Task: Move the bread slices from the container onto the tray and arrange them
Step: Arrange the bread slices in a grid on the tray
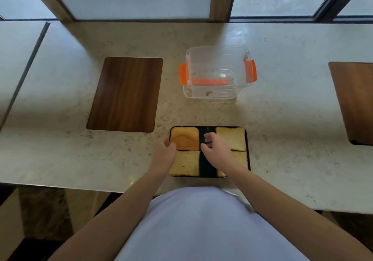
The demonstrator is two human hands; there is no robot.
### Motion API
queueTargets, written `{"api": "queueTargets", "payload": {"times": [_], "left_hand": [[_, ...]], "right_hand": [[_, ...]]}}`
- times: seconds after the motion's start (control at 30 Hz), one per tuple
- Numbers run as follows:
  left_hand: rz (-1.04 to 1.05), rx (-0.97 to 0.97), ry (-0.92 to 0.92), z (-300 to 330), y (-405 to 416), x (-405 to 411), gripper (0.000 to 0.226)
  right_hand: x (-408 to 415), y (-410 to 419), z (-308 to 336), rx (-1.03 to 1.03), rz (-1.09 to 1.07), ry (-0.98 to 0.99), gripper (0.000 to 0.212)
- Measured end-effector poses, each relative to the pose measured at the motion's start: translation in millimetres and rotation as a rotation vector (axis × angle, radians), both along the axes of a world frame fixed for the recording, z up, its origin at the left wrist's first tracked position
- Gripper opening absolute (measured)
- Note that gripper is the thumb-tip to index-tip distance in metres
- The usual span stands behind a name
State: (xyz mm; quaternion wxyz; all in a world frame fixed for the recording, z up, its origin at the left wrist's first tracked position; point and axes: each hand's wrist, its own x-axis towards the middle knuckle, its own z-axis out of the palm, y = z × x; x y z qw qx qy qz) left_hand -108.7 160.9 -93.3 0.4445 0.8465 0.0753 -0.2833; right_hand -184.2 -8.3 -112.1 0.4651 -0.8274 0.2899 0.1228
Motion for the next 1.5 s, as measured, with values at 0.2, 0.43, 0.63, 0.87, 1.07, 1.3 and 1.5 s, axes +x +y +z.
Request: {"api": "queueTargets", "payload": {"times": [0.2,0.43,0.63,0.87,1.07,1.3,1.5], "left_hand": [[0.005,-0.004,0.129,1.3,-1.1,14.4,0.01],[0.012,-0.017,0.182,5.5,-9.5,17.2,0.027],[-0.035,-0.008,0.187,5.5,-15.2,16.9,0.005],[-0.022,-0.037,0.21,4.5,-12.9,17.5,0.015],[0.045,-0.049,0.244,5.4,4.7,13.4,0.031],[0.034,-0.027,0.308,2.1,34.0,-8.1,0.03],[-0.04,0.042,0.258,-0.3,35.2,-18.7,0.045]], "right_hand": [[31.8,9.0,-3.4,0.132,-0.068,0.196,0.053],[34.1,5.3,-8.1,0.177,-0.131,0.224,0.055],[33.2,-3.5,-4.4,0.143,-0.111,0.236,0.052],[32.2,-6.1,0.1,0.132,-0.078,0.254,0.055],[19.8,-5.4,11.6,0.137,-0.085,0.229,0.057],[-13.7,3.5,11.2,0.31,-0.078,0.338,0.045],[-23.4,14.5,4.7,0.386,-0.081,0.343,0.045]]}}
